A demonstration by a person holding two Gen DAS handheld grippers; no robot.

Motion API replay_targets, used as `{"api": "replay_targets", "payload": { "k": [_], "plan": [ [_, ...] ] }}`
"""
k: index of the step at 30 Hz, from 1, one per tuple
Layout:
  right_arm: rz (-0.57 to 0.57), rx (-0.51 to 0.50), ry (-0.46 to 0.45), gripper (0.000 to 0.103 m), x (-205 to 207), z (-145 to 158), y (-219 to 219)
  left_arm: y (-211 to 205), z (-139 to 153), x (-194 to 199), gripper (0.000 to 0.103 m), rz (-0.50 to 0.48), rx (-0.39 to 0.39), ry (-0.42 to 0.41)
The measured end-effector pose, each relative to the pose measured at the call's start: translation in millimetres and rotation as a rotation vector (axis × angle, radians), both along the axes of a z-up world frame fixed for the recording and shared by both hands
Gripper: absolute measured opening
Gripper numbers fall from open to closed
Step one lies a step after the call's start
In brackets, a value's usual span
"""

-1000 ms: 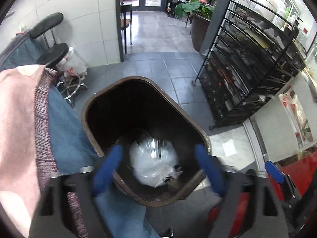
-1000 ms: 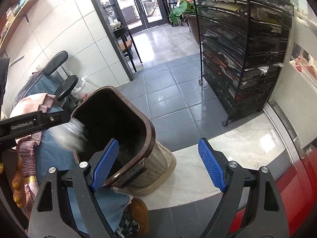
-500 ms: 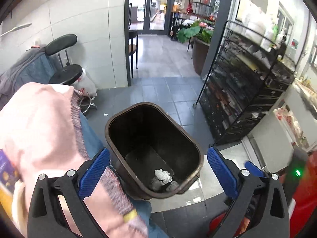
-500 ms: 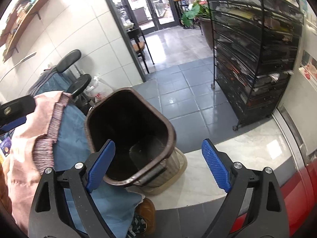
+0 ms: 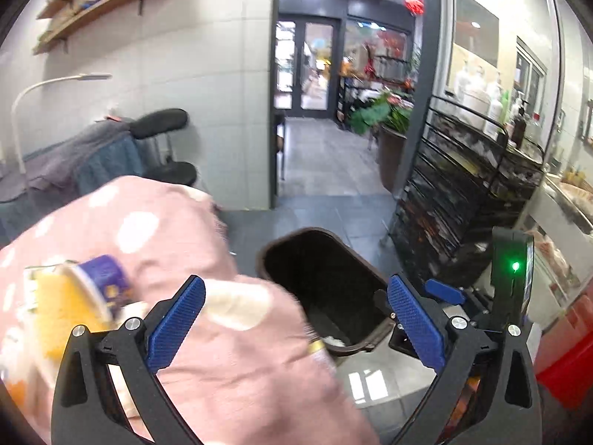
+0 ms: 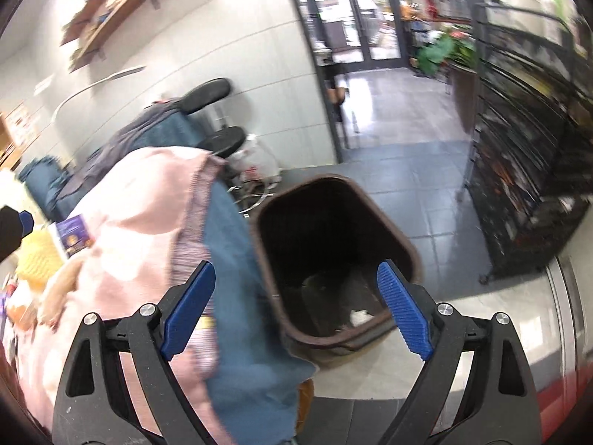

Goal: Collect trash
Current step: 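Return both tools to the bed and reach toward the trash pile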

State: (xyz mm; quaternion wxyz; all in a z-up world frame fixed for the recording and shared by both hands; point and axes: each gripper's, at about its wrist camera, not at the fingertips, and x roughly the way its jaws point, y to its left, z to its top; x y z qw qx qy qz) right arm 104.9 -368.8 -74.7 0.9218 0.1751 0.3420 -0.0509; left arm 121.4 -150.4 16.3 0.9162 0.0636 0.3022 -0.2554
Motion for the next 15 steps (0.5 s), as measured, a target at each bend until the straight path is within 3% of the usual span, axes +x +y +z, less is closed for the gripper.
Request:
{"api": "replay_targets", "payload": {
  "k": [8,15],
  "plan": [
    [0.21,-0.021,-0.059,0.088,12,29,63,67,4,-11,0.097,0.174,-0.035,-0.03],
    [0.428,0.006,-0.08,0.088,17,47,131,137,-1,-15,0.097,0.344,-0.083,0.0]
  ]
}}
